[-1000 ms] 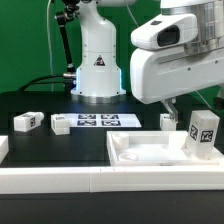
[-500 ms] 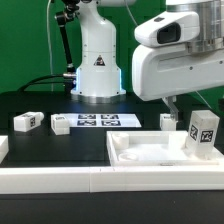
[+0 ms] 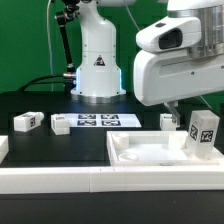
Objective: Assemble square table
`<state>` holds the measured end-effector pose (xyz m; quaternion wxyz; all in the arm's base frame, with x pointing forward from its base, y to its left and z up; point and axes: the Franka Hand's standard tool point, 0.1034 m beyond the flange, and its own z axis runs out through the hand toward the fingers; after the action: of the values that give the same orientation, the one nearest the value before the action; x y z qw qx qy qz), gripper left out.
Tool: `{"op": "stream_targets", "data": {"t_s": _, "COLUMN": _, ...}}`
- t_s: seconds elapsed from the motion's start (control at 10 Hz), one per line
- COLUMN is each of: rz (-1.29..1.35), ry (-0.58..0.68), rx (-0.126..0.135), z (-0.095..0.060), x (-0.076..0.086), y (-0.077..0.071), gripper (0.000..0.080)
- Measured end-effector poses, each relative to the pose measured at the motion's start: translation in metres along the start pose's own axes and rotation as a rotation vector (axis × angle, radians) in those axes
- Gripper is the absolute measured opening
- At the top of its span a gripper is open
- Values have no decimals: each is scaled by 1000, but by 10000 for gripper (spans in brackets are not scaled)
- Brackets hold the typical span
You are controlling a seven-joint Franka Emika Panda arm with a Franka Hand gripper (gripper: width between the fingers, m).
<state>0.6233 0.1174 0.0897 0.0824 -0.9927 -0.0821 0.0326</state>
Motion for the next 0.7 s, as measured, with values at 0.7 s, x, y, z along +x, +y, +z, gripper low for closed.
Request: {"op": "stream_targets", "data": {"t_s": 0.7, "rz": 82, "ry": 0, "rx": 0, "z": 0, "x": 0, "y": 2, "gripper": 294}}
